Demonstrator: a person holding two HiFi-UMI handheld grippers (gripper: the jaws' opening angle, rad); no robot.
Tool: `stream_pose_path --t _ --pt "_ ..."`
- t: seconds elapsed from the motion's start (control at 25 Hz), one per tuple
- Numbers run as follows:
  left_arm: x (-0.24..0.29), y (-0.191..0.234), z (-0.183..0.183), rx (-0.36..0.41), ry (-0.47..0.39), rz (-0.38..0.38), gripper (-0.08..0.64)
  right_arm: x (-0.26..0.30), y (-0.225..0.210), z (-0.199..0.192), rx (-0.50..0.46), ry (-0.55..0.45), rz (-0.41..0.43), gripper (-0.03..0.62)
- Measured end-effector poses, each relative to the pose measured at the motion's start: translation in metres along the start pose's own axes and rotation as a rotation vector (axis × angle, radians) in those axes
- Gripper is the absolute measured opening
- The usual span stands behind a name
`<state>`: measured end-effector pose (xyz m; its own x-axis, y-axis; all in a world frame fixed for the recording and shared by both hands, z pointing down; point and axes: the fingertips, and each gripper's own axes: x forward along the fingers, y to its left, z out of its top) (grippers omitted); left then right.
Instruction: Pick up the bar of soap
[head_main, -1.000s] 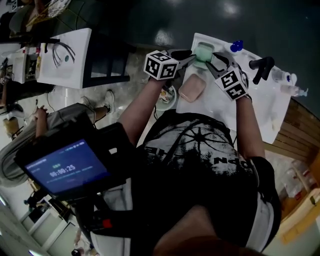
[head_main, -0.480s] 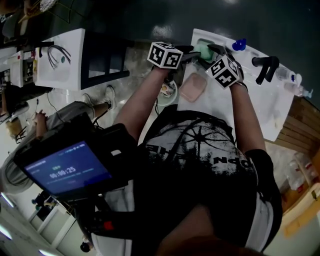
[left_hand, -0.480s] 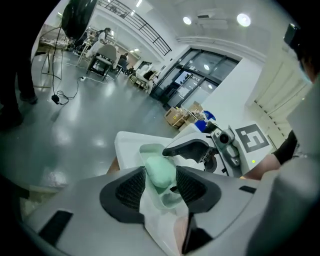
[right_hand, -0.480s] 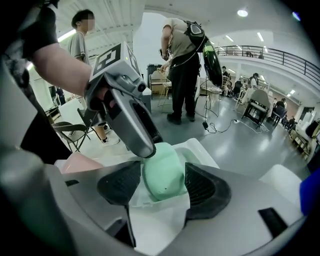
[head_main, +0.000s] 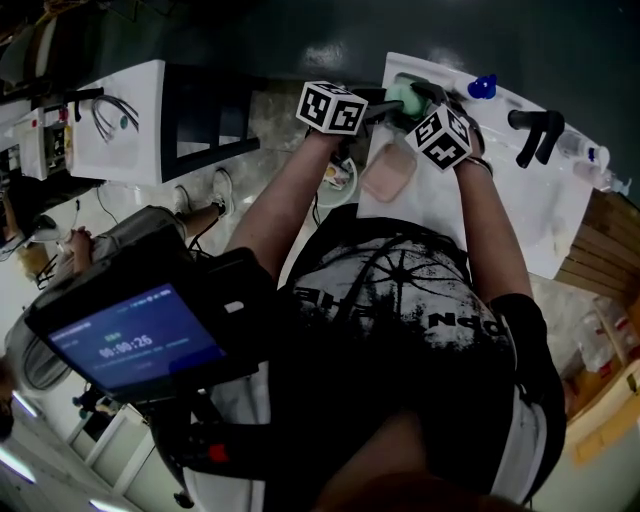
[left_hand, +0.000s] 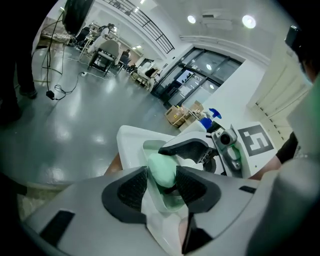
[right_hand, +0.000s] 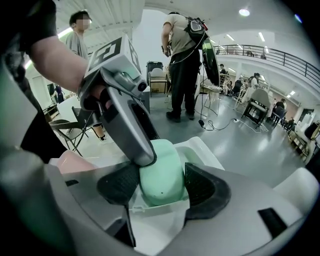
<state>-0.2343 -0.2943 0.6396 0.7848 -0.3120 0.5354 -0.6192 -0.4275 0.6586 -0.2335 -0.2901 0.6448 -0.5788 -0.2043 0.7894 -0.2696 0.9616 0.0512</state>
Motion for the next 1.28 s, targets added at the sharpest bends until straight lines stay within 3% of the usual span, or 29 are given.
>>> stream_pose_path --t 0.6,0.8,1.28 --pt "-0.004 0.002 0.004 0.004 -0.044 0.015 0.149 0.006 -0.002 0.008 -0.063 -0.027 -0.036 0.273" --pt "-0.013 -0.008 0.008 -0.006 -0.096 0.003 0.14 -0.003 0.001 0.016 -0.082 -0.049 -0.046 0.27" --pt "-0.043 -0.049 0.034 0.076 -0.2 -0.001 0.14 -0.05 0.002 0.049 -0.138 -0.124 -0.118 0.268"
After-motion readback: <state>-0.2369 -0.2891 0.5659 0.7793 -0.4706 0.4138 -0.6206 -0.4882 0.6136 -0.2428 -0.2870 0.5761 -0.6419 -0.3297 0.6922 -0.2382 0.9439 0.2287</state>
